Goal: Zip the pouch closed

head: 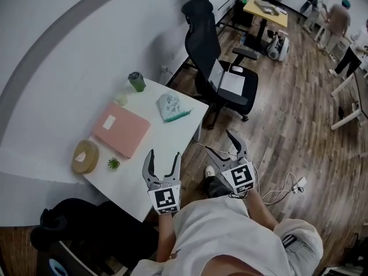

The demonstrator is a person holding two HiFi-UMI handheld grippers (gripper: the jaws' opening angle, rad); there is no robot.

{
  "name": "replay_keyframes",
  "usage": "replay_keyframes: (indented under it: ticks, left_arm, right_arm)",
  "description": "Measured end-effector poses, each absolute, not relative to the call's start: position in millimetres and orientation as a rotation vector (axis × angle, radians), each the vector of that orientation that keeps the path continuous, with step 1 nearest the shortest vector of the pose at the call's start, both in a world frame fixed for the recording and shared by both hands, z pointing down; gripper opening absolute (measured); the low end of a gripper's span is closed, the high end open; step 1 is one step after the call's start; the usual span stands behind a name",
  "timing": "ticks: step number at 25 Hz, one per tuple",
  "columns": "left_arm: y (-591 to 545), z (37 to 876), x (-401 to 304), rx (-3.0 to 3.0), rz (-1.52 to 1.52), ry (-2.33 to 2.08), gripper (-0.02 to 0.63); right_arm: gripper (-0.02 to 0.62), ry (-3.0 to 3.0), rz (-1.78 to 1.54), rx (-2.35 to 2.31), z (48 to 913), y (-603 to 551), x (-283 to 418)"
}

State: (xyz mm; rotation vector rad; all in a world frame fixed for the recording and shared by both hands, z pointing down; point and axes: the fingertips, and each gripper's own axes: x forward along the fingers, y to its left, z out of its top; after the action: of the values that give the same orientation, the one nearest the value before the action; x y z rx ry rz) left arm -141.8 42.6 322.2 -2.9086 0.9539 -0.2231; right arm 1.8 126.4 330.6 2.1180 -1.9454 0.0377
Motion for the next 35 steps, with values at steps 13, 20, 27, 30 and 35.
replay_keyframes:
  ticks: [13,20,27,30,35]
  left_arm:
    - [-11,348,-41,-2.823,-0.338,1.136,0.339]
    - [-31,365,-12,-2.811,-0.381,1.219,0.339]
    - [-53,386,8,-2.826,-0.417,1.221,0.339]
    - [-65,398,17,-2.847,-0.43,1.219,0.334]
    - [-89,426,34,-2.887,-0.487,1.206,0.327]
  right_arm:
    - [0.347,-2.109,0.122,1.967,359,53,115]
    - [0.345,-2.156,0.13,1.92,371,25,147]
    - [0.342,-2.189,0.148,1.864,389,-7,155]
    - [0.341,-2.192,0.151,1.83,399,-20,157]
    - [0.328,-2.191,0.169,1.731,422,-49,166]
